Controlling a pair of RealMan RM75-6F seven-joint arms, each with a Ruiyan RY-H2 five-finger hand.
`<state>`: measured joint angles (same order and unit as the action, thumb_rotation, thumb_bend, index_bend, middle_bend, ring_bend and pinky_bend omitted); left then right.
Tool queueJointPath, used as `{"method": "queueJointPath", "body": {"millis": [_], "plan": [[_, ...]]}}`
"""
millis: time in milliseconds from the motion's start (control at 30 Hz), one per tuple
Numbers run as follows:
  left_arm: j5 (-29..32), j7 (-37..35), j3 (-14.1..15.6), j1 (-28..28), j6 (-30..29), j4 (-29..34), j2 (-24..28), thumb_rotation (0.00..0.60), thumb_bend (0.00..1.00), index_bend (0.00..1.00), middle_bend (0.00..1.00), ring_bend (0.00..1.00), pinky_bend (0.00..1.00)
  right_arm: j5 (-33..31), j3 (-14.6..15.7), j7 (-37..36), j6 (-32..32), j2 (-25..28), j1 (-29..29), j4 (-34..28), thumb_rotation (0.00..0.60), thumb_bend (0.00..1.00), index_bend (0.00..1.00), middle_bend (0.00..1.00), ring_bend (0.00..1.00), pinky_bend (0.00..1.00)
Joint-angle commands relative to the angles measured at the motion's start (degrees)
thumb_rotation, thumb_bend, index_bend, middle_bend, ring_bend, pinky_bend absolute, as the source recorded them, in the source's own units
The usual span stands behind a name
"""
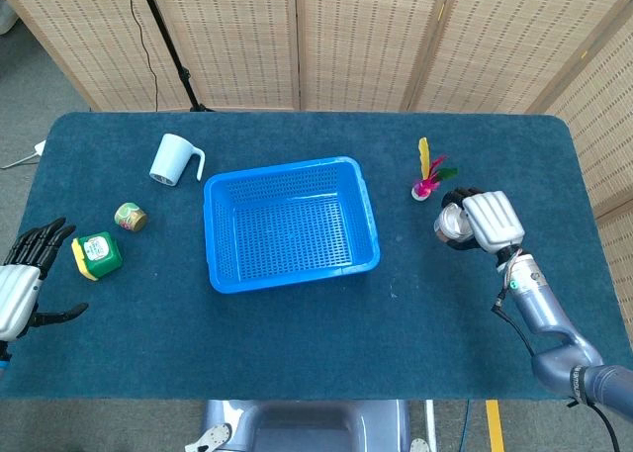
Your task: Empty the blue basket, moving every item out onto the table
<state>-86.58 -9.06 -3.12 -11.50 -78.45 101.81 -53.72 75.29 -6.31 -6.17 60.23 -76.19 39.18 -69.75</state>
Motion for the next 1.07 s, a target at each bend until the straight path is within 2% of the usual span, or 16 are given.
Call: {"method": "queueJointPath", "body": {"millis": [33,100,167,233,267,433,533,733,800,900,1067], "plan": [[-0.3,0.1,0.2,0.2,-0.3,0.1,0.0,0.600,0.03,0.00,0.00,0.00,0.00,0.6,0.4,-2.1,-2.5,-5.0,0.3,5.9,0.600,0.25,0.57,0.58,0.57,0.70],[-0.5,0.3,0.4,0.4,-0.5,0.2,-0.1,0.600,0.03,0.00,0.00,0.00,0.00,1.7,1.4,-4.2,-5.8,-5.5,1.3,7.6,0.600,0.18,0.44,0.44,0.43,0.61],[-0.8,0.4,0.6,0.6,-0.8,0.2,-0.1,0.600,0.03,0.00,0.00,0.00,0.00,1.8,1.9,-5.3,-8.6,-5.2,1.9,8.0,0.600,0.04,0.18,0.16,0.15,0.39],[-1.2,0.5,0.8,0.7,-1.0,0.2,-0.1,0.600,0.03,0.00,0.00,0.00,0.00,1.2,2.0,-5.5,-10.8,-4.7,2.2,7.4,0.600,0.00,0.04,0.02,0.01,0.23],[-1.4,0.5,0.9,0.8,-1.2,0.2,-0.2,0.600,0.03,0.00,0.00,0.00,0.00,0.9,1.8,-5.6,-11.3,-4.5,2.2,6.8,0.600,0.00,0.01,0.00,0.00,0.17],[-2.3,0.6,1.6,1.5,-2.1,0.2,-0.3,0.600,0.03,0.00,0.00,0.00,0.00,0.3,1.1,-4.3,-10.2,-2.6,1.3,2.8,0.600,0.00,0.00,0.00,0.00,0.09],[-2.7,0.5,2.2,2.4,-3.0,0.1,-0.5,0.600,0.03,0.00,0.00,0.00,0.00,0.2,0.6,-2.5,-8.1,0.1,0.1,-2.0,0.600,0.00,0.00,0.00,0.00,0.05],[-2.7,2.4,3.6,6.5,-8.2,-1.6,-2.9,0.600,0.03,0.00,0.00,0.00,0.00,2.1,0.7,1.1,2.0,9.0,-5.6,-16.3,0.600,0.00,0.00,0.00,0.00,0.00],[-2.1,3.3,3.6,7.6,-9.5,-2.5,-4.0,0.600,0.03,0.00,0.00,0.00,0.00,3.4,1.3,3.1,5.8,10.7,-7.9,-18.7,0.600,0.00,0.00,0.00,0.00,0.00],[-1.1,4.3,3.5,8.9,-11.0,-4.5,-5.6,0.600,0.03,0.00,0.00,0.00,0.00,5.9,2.4,8.6,15.2,11.0,-12.9,-19.4,0.600,0.00,0.00,0.00,0.00,0.00],[-1.7,4.9,3.5,9.7,-12.2,-7.0,-7.1,0.600,0.03,0.00,0.00,0.00,0.00,7.0,3.1,8.9,23.2,8.6,-18.4,-16.7,0.600,0.00,0.00,0.00,0.00,0.00]]}}
